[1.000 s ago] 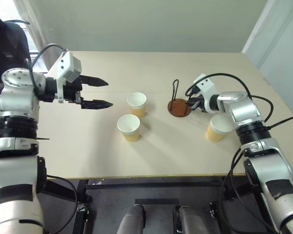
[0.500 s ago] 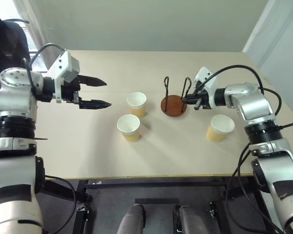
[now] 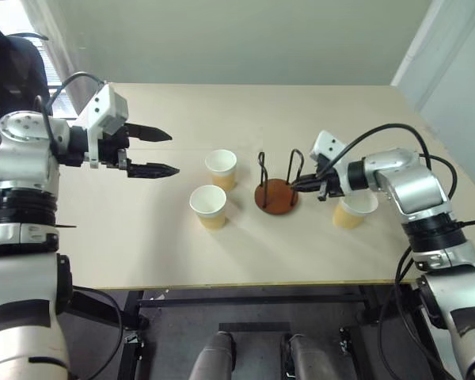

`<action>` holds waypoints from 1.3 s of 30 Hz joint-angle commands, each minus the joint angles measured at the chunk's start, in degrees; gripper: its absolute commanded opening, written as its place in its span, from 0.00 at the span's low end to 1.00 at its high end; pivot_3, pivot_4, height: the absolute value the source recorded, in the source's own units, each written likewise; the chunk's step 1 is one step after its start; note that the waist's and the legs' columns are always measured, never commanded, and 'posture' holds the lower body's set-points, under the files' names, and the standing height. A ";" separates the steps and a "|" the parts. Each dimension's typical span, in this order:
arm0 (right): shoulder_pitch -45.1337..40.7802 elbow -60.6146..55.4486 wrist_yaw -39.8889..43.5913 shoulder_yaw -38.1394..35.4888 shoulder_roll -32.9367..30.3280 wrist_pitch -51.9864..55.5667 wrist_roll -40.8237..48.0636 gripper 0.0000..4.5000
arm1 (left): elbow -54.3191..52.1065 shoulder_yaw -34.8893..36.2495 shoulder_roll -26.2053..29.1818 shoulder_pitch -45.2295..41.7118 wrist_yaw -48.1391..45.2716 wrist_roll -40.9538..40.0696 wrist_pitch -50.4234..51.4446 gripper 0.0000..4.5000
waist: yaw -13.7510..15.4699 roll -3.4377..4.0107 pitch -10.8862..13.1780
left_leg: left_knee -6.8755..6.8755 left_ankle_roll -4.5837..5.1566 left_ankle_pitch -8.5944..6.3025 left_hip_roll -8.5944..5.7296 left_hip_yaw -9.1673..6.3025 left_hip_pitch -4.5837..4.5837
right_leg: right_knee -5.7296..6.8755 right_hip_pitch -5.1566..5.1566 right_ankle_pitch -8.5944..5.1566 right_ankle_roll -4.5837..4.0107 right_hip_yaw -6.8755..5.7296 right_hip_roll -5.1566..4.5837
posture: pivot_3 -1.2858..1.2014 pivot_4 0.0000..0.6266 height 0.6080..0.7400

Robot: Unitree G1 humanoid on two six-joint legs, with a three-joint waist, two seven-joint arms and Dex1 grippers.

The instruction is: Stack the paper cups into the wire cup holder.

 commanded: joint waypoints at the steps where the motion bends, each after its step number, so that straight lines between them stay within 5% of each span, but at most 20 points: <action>1: -0.10 -4.13 1.09 -0.37 -1.59 0.43 1.51 0.01 | -0.61 1.01 1.26 -1.53 -0.50 -0.23 -0.47 1.00 | 0.01 0.00 0.00 | 0.00 0.00 0.00 0.00 0.00 0.00 | 0.01 0.00 0.00 0.00 0.00 0.00 | 0.52 0.24 1.00; 39: 2.89 -5.04 0.16 1.79 -4.12 0.11 -0.13 0.01 | -0.81 1.22 1.11 -1.71 -0.04 -0.39 -0.38 1.00 | -0.06 -0.01 -0.01 | 0.10 0.03 0.02 0.00 0.01 0.01 | 0.10 0.01 0.00 0.00 0.00 0.01 | 0.52 0.24 1.00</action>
